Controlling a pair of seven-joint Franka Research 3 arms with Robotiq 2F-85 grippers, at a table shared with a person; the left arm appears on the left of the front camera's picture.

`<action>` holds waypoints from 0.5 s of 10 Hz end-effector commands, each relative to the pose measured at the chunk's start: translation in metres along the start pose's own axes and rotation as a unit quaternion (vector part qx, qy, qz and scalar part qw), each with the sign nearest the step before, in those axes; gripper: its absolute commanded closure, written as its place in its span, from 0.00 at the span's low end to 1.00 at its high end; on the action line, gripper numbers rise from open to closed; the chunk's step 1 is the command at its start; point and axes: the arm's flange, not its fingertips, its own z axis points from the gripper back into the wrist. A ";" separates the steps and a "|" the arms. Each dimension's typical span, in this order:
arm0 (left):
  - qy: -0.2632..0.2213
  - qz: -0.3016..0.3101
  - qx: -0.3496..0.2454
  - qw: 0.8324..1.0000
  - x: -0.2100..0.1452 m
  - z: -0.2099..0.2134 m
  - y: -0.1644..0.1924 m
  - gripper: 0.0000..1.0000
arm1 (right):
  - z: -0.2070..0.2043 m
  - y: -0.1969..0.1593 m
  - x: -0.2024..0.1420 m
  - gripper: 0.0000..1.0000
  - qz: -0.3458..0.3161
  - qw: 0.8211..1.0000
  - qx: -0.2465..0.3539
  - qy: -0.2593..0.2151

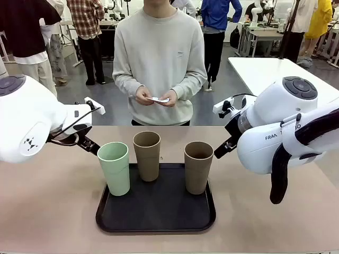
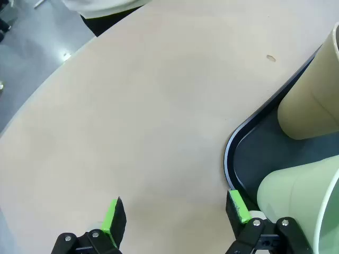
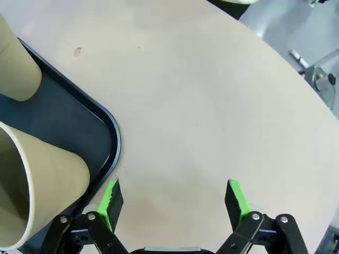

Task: Place coasters on the table and set cups on them.
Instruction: Pick up one Reusable plastic cup and place it on a coaster set by the human.

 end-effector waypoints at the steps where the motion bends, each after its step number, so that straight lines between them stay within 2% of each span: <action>1: 0.000 0.000 0.000 1.000 0.000 0.000 0.000 0.00 | 0.000 0.000 0.000 0.00 0.000 1.000 0.000 0.000; 5: 0.000 0.000 0.000 1.000 0.000 0.000 0.000 0.00 | 0.000 0.000 0.000 0.00 0.000 1.000 0.000 0.000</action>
